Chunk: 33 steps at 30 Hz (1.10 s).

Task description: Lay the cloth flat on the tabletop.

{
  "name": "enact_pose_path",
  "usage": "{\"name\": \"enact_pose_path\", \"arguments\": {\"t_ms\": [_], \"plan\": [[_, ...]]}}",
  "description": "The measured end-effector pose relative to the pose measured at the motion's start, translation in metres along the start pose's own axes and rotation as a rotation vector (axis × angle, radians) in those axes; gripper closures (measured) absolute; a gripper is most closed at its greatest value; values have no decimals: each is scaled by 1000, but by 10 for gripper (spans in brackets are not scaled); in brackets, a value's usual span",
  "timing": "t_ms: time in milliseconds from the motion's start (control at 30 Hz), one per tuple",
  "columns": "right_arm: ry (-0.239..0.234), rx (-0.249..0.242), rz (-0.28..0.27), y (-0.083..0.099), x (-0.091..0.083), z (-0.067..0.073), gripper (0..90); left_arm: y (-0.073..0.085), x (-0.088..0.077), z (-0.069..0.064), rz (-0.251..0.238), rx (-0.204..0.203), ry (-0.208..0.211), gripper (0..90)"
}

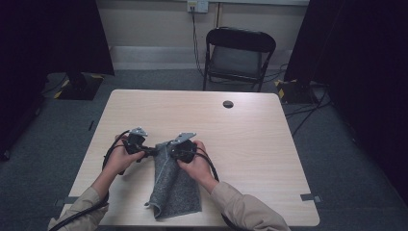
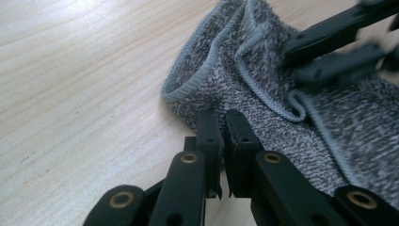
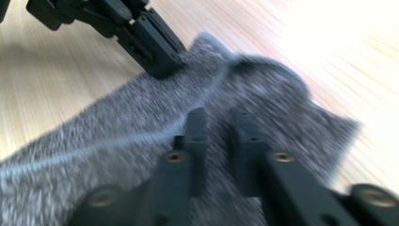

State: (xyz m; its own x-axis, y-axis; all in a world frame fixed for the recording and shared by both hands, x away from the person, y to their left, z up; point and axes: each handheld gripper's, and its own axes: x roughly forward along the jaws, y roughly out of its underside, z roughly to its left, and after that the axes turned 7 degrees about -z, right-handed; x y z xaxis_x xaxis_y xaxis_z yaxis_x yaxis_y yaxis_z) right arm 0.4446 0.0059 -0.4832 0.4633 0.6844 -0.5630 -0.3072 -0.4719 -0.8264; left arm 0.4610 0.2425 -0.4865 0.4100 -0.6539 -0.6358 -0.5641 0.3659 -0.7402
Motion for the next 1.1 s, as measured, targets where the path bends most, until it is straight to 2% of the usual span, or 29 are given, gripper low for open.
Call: {"name": "enact_pose_path", "arguments": {"t_ms": [67, 133, 200, 267, 433, 533, 633, 700, 733, 767, 800, 833, 867, 1100], "plan": [[4, 2, -18, 1, -13, -5, 851, 0, 0, 1, -2, 0, -7, 858], [16, -4, -13, 3, -22, -9, 844, -1, -1, 1, 0, 2, -4, 858], [38, -2, -31, 2, -30, -11, 791, -1, -1, 0, 2, 10, 0, 857], [35, -3, -49, -1, -31, -13, 783, 0, 1, -1, -4, 9, 2, 857], [-10, -38, -57, -12, -9, -5, 708, 1, 4, -5, -15, 8, 21, 857], [-2, -56, -23, -13, 11, 1, 656, 1, 5, -4, -20, 0, 27, 856], [25, -108, 18, -8, 28, 3, 627, 2, 5, -3, -27, -7, 29, 856], [23, -90, 6, -7, 31, 2, 679, 3, 5, -1, -35, -16, 33, 856], [5, -75, 10, -7, 31, 1, 749, 4, 4, 0, -41, -23, 36, 856], [-6, -87, 16, -8, 30, 1, 820, 4, 4, 0, -44, -27, 37, 855], [1, -110, 22, -8, 28, 0, 854, 4, 4, 1, -44, -27, 37, 855], [-5, -112, 22, -8, 27, -1, 873, 4, 4, 1, -43, -23, 35, 855], [-10, -87, 15, -8, 24, -3, 885, 4, 4, 1, -42, -21, 32, 855], [12, -33, -61, -5, -5, -25, 894, 3, 2, 3, -33, -9, 11, 855]]}}
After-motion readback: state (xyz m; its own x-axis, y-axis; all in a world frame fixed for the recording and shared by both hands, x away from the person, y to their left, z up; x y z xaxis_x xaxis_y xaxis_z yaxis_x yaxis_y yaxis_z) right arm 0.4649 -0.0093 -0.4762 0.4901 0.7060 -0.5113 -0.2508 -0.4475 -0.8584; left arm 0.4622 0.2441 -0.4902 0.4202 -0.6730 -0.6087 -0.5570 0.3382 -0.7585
